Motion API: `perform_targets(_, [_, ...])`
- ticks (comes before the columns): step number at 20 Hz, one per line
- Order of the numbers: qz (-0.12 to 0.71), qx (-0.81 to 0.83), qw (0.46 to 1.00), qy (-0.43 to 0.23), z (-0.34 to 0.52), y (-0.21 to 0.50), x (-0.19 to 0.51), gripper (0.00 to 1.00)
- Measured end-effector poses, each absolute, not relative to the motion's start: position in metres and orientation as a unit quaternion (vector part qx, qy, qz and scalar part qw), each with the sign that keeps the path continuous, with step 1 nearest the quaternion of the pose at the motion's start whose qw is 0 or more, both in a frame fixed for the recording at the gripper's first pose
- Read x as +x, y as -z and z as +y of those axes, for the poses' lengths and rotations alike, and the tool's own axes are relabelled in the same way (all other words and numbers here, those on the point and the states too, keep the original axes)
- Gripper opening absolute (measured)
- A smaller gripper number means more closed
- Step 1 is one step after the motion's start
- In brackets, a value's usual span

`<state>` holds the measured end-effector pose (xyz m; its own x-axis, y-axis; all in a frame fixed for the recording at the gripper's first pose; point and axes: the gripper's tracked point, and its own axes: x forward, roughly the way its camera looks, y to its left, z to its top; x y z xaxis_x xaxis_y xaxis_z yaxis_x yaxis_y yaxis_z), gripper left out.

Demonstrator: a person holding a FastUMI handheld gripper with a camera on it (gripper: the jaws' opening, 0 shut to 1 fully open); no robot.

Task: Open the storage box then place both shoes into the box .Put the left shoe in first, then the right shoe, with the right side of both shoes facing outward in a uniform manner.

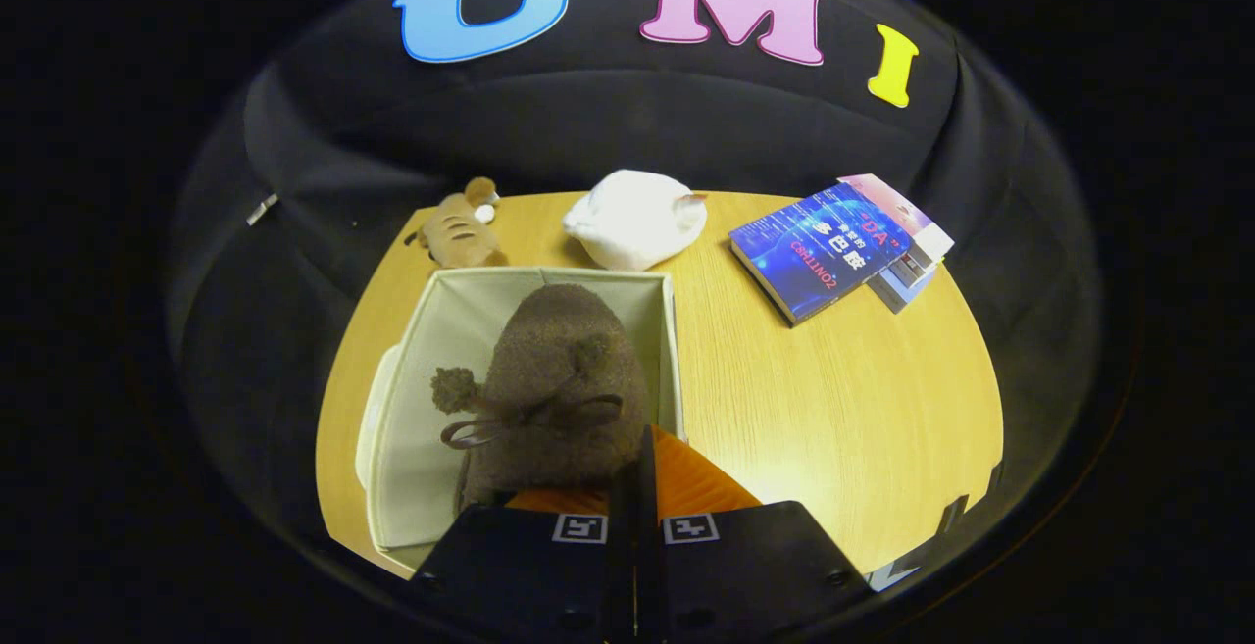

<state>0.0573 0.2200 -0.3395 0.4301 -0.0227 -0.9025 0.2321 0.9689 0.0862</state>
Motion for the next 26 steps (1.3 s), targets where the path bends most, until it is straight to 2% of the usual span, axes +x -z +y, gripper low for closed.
perform_targets(3, [0.525,0.090,0.843,0.079,0.226,0.342,0.062,0.08])
perform_targets(4, [0.528,0.093,0.841,0.074,0.232,0.343,0.061,0.12])
perform_targets(5, [0.530,0.093,0.840,0.068,0.236,0.344,0.061,0.27])
perform_targets(7, [0.519,0.096,0.847,0.060,0.243,0.338,0.065,0.50])
perform_targets(9, [0.514,0.090,0.851,0.056,0.246,0.335,0.067,0.79])
perform_targets(11, [0.511,0.086,0.854,0.051,0.248,0.334,0.068,0.97])
perform_targets(19, [0.471,0.109,0.874,0.052,0.234,0.306,0.079,0.99])
perform_targets(26, [0.344,0.123,0.931,0.027,0.173,0.209,0.104,0.99])
